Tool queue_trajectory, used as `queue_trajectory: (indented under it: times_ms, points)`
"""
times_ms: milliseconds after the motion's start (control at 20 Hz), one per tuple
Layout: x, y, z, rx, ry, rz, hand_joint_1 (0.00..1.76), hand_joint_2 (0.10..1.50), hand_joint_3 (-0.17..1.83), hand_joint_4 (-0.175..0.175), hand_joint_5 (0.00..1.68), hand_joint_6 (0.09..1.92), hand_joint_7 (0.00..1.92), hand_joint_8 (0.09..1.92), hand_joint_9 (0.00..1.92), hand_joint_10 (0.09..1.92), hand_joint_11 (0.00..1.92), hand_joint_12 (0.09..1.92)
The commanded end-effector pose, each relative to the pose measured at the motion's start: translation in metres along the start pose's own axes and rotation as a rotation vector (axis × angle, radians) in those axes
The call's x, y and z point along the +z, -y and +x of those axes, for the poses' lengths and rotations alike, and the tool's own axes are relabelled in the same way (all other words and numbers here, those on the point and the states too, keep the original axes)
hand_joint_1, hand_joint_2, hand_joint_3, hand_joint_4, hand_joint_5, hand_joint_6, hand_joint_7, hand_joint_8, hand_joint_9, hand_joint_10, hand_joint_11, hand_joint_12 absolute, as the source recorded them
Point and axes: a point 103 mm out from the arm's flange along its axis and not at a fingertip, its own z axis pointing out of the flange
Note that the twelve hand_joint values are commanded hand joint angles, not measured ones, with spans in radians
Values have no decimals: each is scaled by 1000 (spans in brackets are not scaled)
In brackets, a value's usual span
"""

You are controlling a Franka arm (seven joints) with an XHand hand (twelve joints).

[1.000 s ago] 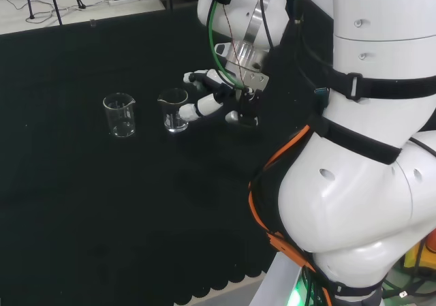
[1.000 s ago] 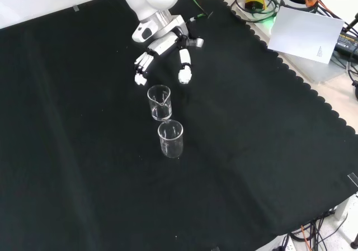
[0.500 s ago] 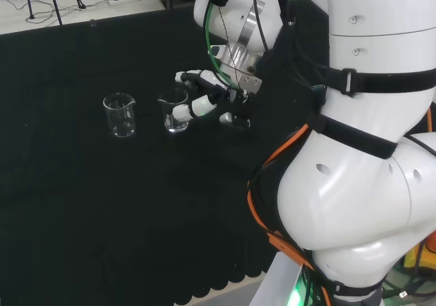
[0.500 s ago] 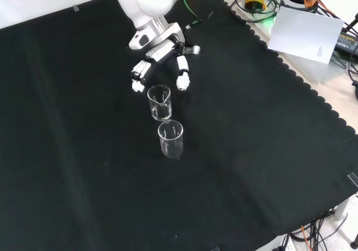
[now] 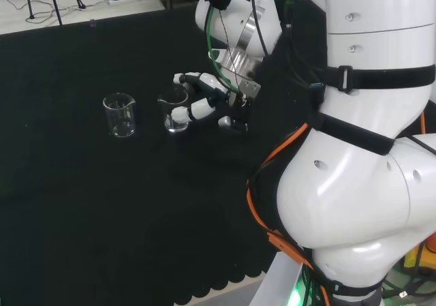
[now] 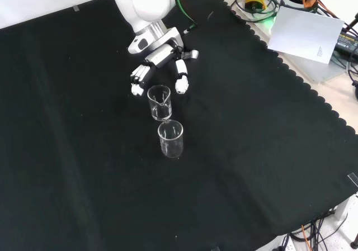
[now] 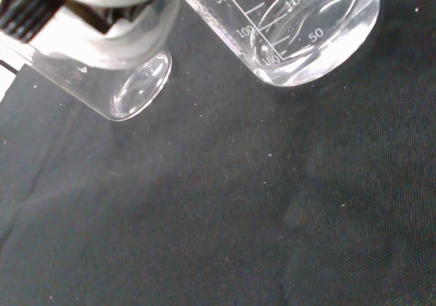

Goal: Pick up the beaker on the right.

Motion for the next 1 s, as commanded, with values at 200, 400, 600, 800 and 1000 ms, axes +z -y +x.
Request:
queue_trajectory:
  times_ms: [200, 400, 600, 800, 1000]
  points:
    - [9, -7, -7, -17, -88, -55, 904, 514, 493, -35, 384, 87, 235, 594, 287, 656, 0, 1295]
    - [10, -11, -7, -28, -103, -59, 913, 512, 503, -35, 410, 87, 260, 600, 310, 651, 0, 1314]
    - [10, -15, -6, -42, -108, -57, 916, 511, 508, -35, 414, 87, 254, 596, 314, 648, 0, 1316]
    - [12, -18, -4, -58, -112, -45, 918, 510, 512, -35, 408, 87, 243, 591, 312, 643, 0, 1318]
    - [19, -21, -1, -71, -119, -32, 917, 509, 516, -35, 408, 87, 237, 589, 311, 641, 0, 1319]
